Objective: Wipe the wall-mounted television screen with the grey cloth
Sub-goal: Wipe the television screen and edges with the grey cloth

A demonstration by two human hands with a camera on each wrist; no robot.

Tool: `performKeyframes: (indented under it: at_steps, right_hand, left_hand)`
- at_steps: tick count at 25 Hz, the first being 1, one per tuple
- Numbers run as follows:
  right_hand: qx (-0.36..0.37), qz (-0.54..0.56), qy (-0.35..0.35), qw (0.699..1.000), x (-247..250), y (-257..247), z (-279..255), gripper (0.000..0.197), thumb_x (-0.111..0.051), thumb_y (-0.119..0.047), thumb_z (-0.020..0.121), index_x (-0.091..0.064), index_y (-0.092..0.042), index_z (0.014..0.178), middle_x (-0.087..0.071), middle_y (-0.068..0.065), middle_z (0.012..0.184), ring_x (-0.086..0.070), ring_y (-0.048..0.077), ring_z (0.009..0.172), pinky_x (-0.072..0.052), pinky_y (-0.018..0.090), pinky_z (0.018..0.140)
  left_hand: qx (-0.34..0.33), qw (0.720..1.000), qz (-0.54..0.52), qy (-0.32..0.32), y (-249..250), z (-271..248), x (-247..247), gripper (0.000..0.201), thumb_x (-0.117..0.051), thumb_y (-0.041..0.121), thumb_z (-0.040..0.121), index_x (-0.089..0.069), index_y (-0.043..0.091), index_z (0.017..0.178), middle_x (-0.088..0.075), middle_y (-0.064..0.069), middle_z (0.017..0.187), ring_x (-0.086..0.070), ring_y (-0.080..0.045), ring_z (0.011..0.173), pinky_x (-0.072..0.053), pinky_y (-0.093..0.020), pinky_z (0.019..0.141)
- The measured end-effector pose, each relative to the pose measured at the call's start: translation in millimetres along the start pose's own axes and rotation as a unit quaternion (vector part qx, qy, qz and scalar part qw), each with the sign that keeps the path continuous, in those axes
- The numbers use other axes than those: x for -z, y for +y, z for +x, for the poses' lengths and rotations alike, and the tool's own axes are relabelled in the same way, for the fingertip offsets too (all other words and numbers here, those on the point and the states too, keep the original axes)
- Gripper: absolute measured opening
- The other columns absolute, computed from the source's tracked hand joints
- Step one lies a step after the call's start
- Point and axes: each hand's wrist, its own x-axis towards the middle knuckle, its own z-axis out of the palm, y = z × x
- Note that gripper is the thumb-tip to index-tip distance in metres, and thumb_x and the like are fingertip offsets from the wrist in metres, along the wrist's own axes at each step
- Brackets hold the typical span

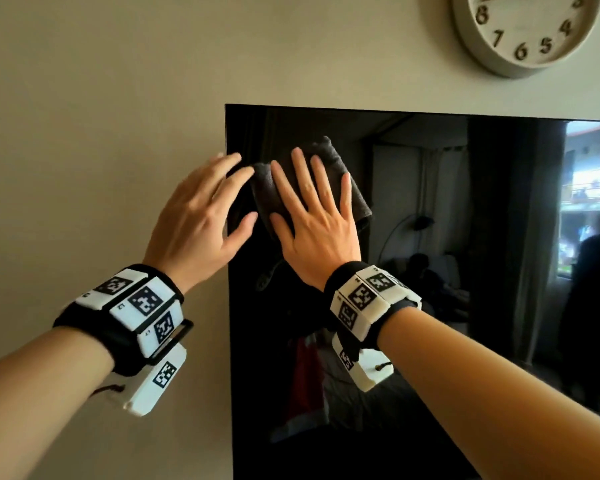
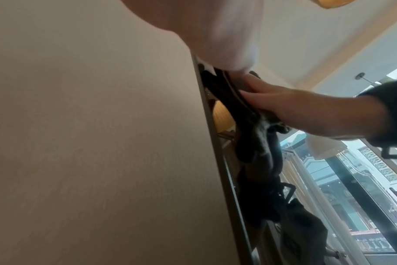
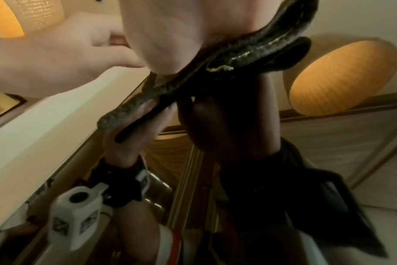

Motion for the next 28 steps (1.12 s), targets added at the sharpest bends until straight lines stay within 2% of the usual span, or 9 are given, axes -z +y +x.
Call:
performKeyframes:
  at_steps: [3,5,8,12,16,19,24,27,28]
  right_hand:
    - [-0.042,0.01,0.01,0.999,3,15,9,0.063,-0.037,-0.044,0.098,-0.012,-0.029,0.153,-0.006,0.001,0.162,-0.001,0.021,0.149,0.004,0.05,0.119]
    - [-0.075,0.024,0.016,0.997,1,13,7,0.064,-0.036,-0.045,0.098,-0.01,-0.029,0.154,-0.003,0.002,0.162,0.002,0.022,0.148,0.006,0.051,0.118]
    - [-0.025,0.0,0.008,1.0,-4,14,-15,0.063,-0.038,-0.045,0.097,-0.013,-0.029,0.153,-0.007,0.004,0.162,-0.001,0.024,0.149,0.005,0.05,0.119]
    - [-0.064,0.003,0.015,0.998,0,31,-12,0.064,-0.037,-0.047,0.096,-0.012,-0.03,0.153,-0.005,0.004,0.162,-0.001,0.024,0.148,0.005,0.051,0.118]
    - [-0.027,-0.002,0.013,1.0,0,43,-18,0.064,-0.037,-0.047,0.097,-0.013,-0.03,0.153,-0.006,0.004,0.162,-0.002,0.025,0.148,0.003,0.051,0.119]
    - [-0.05,0.001,0.02,0.999,3,47,-19,0.064,-0.037,-0.046,0.096,-0.013,-0.029,0.153,-0.007,0.004,0.162,-0.003,0.025,0.148,0.002,0.052,0.119]
    - [0.055,-0.028,-0.003,0.998,3,52,-35,0.061,-0.039,-0.045,0.097,-0.018,-0.031,0.152,-0.012,0.002,0.161,-0.009,0.023,0.148,-0.004,0.052,0.119]
    - [-0.006,0.0,0.022,1.0,7,57,-24,0.062,-0.04,-0.044,0.097,-0.018,-0.029,0.153,-0.011,0.003,0.161,-0.007,0.024,0.148,-0.001,0.052,0.119]
    - [-0.002,0.001,0.017,1.0,5,53,-30,0.062,-0.04,-0.044,0.097,-0.018,-0.029,0.153,-0.011,0.004,0.161,-0.006,0.025,0.148,0.0,0.052,0.119]
  left_hand:
    - [-0.016,0.996,-0.002,-0.087,-1,-21,-10,0.089,-0.049,0.063,0.091,-0.027,0.004,0.154,-0.022,-0.013,0.165,-0.025,-0.025,0.151,-0.026,-0.038,0.121]
    - [-0.026,0.991,0.019,-0.128,1,-29,-12,0.111,-0.045,0.08,0.08,-0.021,0.002,0.156,-0.016,-0.015,0.166,-0.018,-0.026,0.153,-0.022,-0.04,0.123]
    - [-0.03,0.986,0.068,-0.151,5,-30,-16,0.125,-0.044,0.09,0.07,-0.023,0.0,0.155,-0.018,-0.021,0.164,-0.019,-0.031,0.152,-0.022,-0.044,0.123]
    - [-0.028,0.98,0.111,-0.16,9,-31,-16,0.129,-0.044,0.092,0.068,-0.018,0.001,0.156,-0.015,-0.022,0.164,-0.017,-0.032,0.152,-0.021,-0.045,0.124]
    - [-0.023,0.98,0.111,-0.167,11,-30,-14,0.129,-0.047,0.091,0.068,-0.017,0.001,0.156,-0.014,-0.022,0.164,-0.016,-0.031,0.153,-0.021,-0.045,0.124]
    - [-0.016,0.979,0.109,-0.169,12,-31,-14,0.127,-0.045,0.09,0.069,-0.017,0.001,0.156,-0.013,-0.022,0.165,-0.015,-0.032,0.153,-0.02,-0.045,0.124]
    - [-0.014,0.979,0.111,-0.169,14,-31,-13,0.126,-0.046,0.089,0.071,-0.017,0.001,0.156,-0.011,-0.023,0.165,-0.014,-0.032,0.153,-0.02,-0.046,0.124]
    - [-0.006,0.978,0.111,-0.177,16,-31,-12,0.127,-0.045,0.089,0.071,-0.014,0.002,0.157,-0.009,-0.021,0.165,-0.012,-0.031,0.154,-0.02,-0.047,0.124]
    - [-0.003,0.978,0.108,-0.179,16,-31,-12,0.126,-0.045,0.089,0.071,-0.013,0.002,0.157,-0.008,-0.021,0.166,-0.011,-0.031,0.154,-0.019,-0.046,0.125]
